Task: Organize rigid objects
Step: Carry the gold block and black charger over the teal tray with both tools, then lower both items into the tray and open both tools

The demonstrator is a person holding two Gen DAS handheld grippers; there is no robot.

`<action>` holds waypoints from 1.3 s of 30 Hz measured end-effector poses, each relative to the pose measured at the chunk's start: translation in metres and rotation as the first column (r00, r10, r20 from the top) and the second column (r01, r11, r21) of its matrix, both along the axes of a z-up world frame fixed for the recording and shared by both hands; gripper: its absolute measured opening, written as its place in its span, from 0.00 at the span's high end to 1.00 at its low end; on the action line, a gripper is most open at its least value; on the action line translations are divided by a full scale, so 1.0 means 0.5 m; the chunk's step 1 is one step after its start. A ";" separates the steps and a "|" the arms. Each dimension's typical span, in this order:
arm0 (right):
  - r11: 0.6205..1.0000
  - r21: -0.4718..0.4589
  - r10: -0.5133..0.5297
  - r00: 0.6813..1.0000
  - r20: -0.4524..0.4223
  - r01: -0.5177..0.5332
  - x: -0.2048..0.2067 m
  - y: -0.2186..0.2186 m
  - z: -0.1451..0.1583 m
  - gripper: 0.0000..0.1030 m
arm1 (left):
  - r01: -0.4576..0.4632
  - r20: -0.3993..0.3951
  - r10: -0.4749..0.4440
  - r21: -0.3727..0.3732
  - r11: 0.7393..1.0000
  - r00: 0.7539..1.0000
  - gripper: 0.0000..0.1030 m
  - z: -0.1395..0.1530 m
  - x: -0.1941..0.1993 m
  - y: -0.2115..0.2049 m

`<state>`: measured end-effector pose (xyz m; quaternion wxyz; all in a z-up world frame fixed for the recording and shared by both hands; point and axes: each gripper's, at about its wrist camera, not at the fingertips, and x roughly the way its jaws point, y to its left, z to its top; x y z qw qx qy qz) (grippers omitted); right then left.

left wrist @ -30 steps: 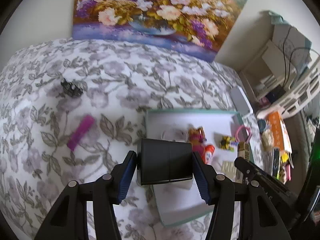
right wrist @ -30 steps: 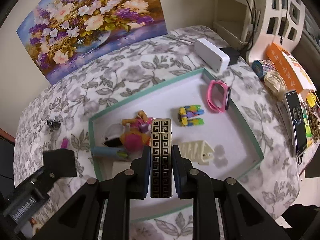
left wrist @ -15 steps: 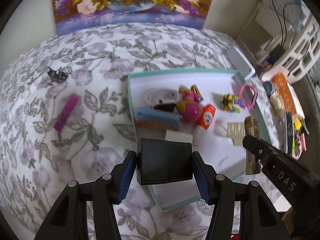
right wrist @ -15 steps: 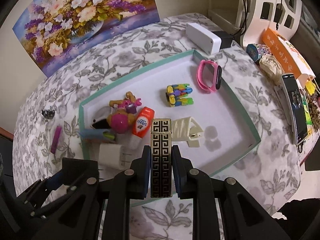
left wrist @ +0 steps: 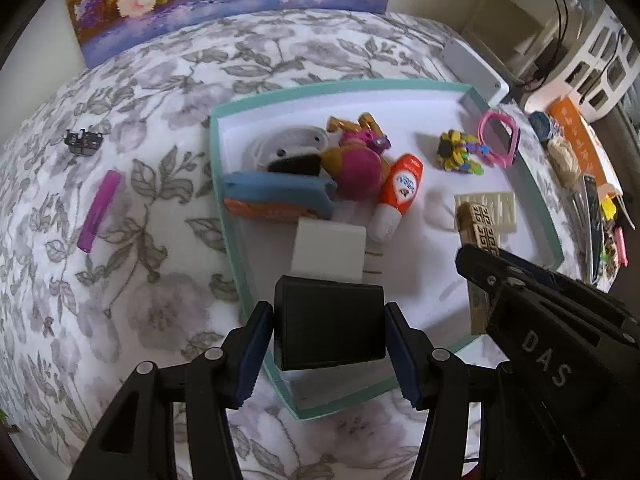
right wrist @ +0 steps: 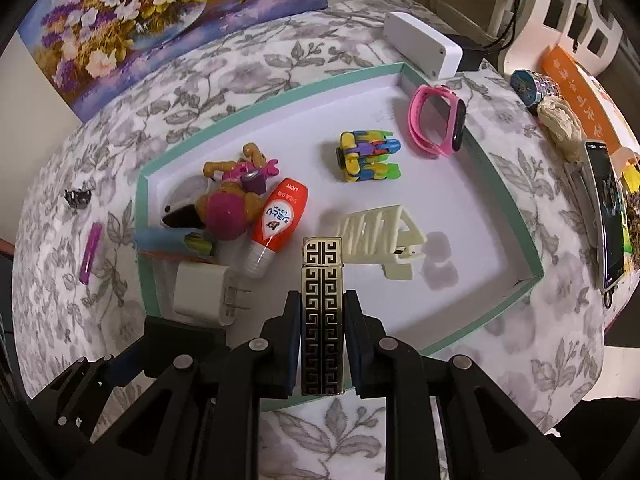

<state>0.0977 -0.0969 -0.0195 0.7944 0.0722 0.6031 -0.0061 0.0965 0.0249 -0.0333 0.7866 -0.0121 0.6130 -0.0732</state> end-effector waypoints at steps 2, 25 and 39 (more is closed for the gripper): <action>1.000 0.002 0.007 1.000 -0.006 -0.007 0.002 0.001 -0.003 0.79 | 0.011 -0.008 -0.011 0.021 1.000 1.000 0.43 -0.009 -0.002 -0.009; 0.999 0.053 -0.013 1.000 0.021 0.012 0.008 -0.026 0.024 0.79 | -0.027 -0.028 0.028 0.011 1.000 0.999 0.33 -0.021 0.012 0.003; 0.999 0.041 -0.022 0.998 0.065 0.019 0.006 -0.035 0.051 0.79 | -0.176 0.020 0.177 -0.047 0.983 0.984 0.33 0.025 0.016 0.089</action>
